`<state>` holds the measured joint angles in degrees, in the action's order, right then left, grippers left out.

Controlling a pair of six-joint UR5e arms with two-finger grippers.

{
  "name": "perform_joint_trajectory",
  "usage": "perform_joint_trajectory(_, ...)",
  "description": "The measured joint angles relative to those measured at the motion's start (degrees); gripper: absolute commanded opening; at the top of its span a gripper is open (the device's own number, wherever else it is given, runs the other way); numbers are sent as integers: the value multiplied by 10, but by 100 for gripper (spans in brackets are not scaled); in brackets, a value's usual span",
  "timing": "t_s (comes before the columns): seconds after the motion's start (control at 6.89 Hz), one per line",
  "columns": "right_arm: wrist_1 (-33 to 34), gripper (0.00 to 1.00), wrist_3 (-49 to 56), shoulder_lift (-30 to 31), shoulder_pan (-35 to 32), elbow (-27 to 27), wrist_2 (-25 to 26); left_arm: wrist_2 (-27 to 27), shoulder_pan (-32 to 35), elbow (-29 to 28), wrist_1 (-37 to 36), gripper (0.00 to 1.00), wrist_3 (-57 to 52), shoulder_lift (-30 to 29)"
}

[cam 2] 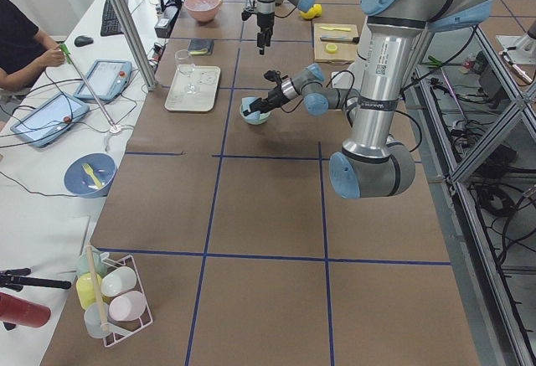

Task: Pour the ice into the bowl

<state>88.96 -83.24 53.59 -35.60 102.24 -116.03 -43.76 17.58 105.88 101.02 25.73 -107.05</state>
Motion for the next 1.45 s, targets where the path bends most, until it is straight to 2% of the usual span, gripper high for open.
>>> perform_joint_trajectory(0.58, -6, 100, 0, 0, -1, 0, 0, 89, -2, -5, -69, 0, -183, -8)
perform_joint_trajectory(1.02, -44, 100, 0, 15, -4, 1, -1, 115, -3, -6, -84, 0, -304, -8)
perform_joint_trajectory(1.45, -51, 100, 0, 18, -8, 2, -3, 147, -5, -9, -95, 0, -396, -8)
